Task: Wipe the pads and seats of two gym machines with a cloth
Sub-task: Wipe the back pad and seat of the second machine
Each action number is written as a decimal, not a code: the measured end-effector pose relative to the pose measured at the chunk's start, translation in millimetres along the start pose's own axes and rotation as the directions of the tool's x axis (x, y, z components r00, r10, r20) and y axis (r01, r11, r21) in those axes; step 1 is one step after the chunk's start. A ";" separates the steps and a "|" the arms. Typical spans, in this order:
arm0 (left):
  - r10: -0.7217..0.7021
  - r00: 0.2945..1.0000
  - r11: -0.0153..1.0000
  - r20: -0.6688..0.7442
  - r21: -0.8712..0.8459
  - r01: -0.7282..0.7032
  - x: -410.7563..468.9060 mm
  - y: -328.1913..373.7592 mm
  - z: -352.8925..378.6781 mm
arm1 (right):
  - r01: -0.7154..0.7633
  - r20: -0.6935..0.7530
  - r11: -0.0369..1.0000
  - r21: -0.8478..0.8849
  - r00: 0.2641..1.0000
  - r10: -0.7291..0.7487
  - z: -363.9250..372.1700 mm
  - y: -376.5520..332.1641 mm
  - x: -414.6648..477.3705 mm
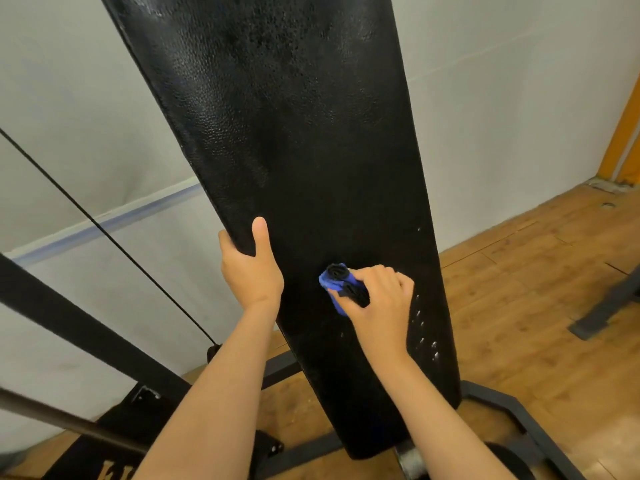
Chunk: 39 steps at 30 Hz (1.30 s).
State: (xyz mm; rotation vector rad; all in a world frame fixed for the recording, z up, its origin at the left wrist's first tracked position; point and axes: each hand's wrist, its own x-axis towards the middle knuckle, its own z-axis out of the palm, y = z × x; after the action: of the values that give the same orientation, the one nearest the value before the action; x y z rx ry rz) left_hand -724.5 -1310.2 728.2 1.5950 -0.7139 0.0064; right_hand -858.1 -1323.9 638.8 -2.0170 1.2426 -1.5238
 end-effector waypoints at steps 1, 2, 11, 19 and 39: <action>-0.003 1.000 1.000 -0.003 0.019 0.003 -0.3 0.1 0.4 | 0.013 -0.012 1.000 -0.019 1.000 -0.013 -7.2 6.0 7.2; -0.008 1.000 0.999 -0.008 0.038 0.008 0.0 -0.4 0.8 | 0.016 -0.036 1.000 -0.024 0.999 -0.017 -14.8 12.1 16.3; -0.023 0.998 0.996 -0.063 0.079 0.028 4.7 -11.4 2.5 | -0.123 -0.192 0.991 -0.053 0.975 0.111 -63.4 68.5 86.0; -0.003 0.998 0.998 -0.058 0.067 0.007 3.9 -8.7 2.5 | -0.291 -0.149 0.956 -0.034 0.947 0.283 -65.4 96.3 49.8; 0.038 0.996 0.998 -0.084 0.049 -0.034 2.6 -7.4 4.7 | -0.017 0.138 0.992 0.126 0.990 -0.001 -85.3 98.3 79.7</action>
State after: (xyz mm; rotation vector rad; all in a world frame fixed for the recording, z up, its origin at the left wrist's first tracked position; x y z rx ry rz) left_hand -721.0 -1315.7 721.8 1.6175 -0.6806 0.1177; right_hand -973.9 -1422.4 651.7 -1.9951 1.0712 -1.3971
